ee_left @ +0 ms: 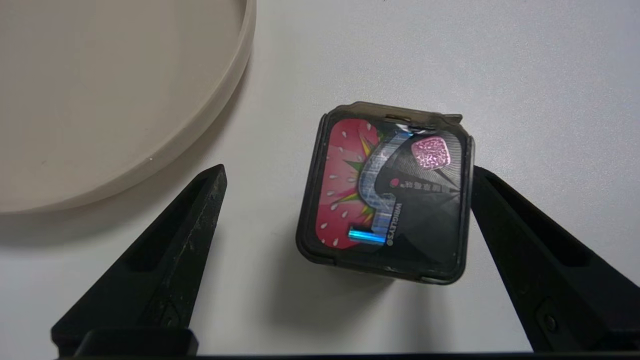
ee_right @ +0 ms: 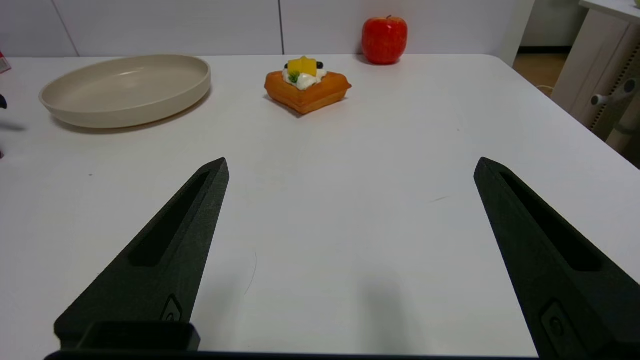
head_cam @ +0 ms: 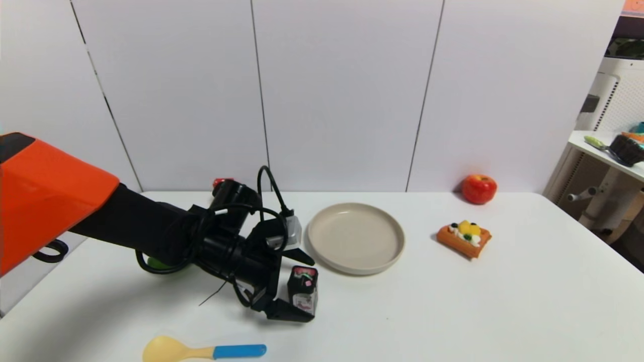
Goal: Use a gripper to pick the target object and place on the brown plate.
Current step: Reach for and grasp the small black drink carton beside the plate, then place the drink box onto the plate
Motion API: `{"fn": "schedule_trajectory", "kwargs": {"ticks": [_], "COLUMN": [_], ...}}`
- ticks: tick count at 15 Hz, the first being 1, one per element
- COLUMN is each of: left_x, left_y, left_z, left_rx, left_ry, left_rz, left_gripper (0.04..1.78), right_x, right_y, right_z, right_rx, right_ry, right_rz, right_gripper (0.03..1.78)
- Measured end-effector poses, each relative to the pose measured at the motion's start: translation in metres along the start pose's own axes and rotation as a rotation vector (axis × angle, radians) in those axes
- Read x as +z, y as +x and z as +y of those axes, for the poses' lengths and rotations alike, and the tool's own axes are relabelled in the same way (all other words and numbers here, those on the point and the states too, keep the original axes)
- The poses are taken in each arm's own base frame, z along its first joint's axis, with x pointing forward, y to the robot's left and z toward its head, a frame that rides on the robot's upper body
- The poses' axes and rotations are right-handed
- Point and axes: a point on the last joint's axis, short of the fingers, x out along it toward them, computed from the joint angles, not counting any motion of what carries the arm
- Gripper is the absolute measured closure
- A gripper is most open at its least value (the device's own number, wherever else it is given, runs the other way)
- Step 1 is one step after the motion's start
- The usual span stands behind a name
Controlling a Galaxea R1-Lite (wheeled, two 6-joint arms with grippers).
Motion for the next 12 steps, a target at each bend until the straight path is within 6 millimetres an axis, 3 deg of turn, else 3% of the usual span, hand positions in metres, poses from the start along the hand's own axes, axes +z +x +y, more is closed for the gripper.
{"fn": "schedule_trajectory", "kwargs": {"ticks": [4,7,12], "left_x": [-0.003,-0.003,0.015], "left_y": [0.003,0.003,-0.006], "left_z": [0.002,0.002,0.006], "left_rx": [-0.005,-0.005,0.022], "left_ry": [-0.001,-0.003,0.024], "left_rz": [0.002,0.003,-0.034], "left_gripper": [0.74,1.05,1.05], "right_x": [0.0,0.0,0.0], "right_y": [0.0,0.0,0.0], "right_z": [0.0,0.0,0.0], "right_rx": [0.0,0.0,-0.001], "right_ry": [0.0,0.0,0.0], "right_rz": [0.0,0.0,0.0], "right_gripper": [0.12,0.12,0.12]}}
